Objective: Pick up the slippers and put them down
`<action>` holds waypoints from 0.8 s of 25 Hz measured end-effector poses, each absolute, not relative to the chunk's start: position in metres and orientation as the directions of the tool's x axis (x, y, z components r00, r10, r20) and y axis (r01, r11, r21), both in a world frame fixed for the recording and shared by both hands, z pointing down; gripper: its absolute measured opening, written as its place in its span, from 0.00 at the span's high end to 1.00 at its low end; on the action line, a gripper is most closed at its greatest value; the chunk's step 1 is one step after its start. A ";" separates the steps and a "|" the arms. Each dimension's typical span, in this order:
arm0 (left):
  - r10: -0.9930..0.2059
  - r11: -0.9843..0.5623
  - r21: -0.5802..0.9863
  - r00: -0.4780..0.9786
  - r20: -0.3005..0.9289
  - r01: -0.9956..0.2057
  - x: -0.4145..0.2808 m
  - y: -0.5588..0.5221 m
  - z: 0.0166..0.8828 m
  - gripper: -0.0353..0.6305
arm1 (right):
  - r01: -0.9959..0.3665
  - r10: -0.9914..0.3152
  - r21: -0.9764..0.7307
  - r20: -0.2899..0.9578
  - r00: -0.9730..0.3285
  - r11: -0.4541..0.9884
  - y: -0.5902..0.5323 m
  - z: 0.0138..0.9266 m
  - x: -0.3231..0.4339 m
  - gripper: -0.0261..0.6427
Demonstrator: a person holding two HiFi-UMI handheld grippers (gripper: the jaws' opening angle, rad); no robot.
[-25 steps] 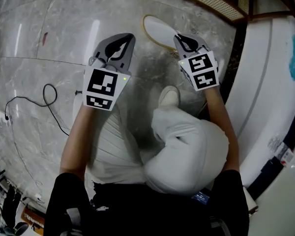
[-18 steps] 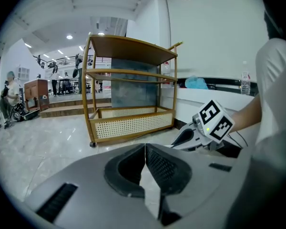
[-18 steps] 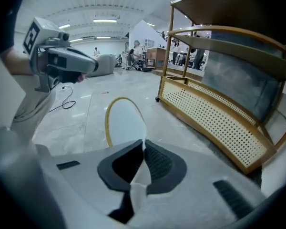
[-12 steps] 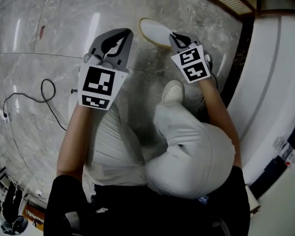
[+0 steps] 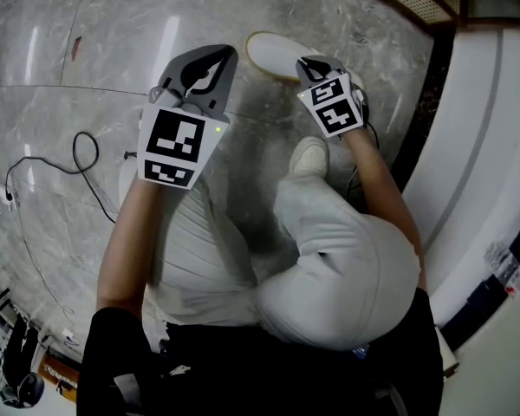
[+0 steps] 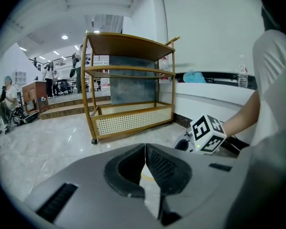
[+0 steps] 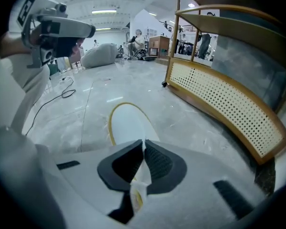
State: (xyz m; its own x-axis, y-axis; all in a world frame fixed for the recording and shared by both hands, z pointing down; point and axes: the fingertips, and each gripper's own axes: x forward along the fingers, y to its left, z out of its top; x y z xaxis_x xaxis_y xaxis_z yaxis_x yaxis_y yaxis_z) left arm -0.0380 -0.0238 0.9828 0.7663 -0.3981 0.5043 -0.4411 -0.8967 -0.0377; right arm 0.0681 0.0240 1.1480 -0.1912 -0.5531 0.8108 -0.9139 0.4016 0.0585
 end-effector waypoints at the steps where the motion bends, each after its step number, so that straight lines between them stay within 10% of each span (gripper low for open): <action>1: -0.389 -0.901 -0.037 0.766 0.511 -0.433 -0.037 -0.022 0.985 0.94 | -0.913 -0.549 0.054 0.813 -0.194 0.404 0.024 1.150 0.067 0.95; 20: -0.341 -0.921 -0.046 0.744 0.574 -0.387 -0.037 -0.017 1.011 0.94 | -0.919 -0.520 0.008 0.826 -0.216 0.394 0.030 1.171 0.058 0.94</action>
State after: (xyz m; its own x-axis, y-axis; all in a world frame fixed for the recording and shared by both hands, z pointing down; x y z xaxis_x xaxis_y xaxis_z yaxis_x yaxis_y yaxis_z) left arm -0.0367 -0.0169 1.0114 0.7439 -0.3415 0.5745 -0.3870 -0.9209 -0.0462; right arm 0.0576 0.0299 1.1714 -0.2163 -0.5202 0.8262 -0.9189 0.3944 0.0077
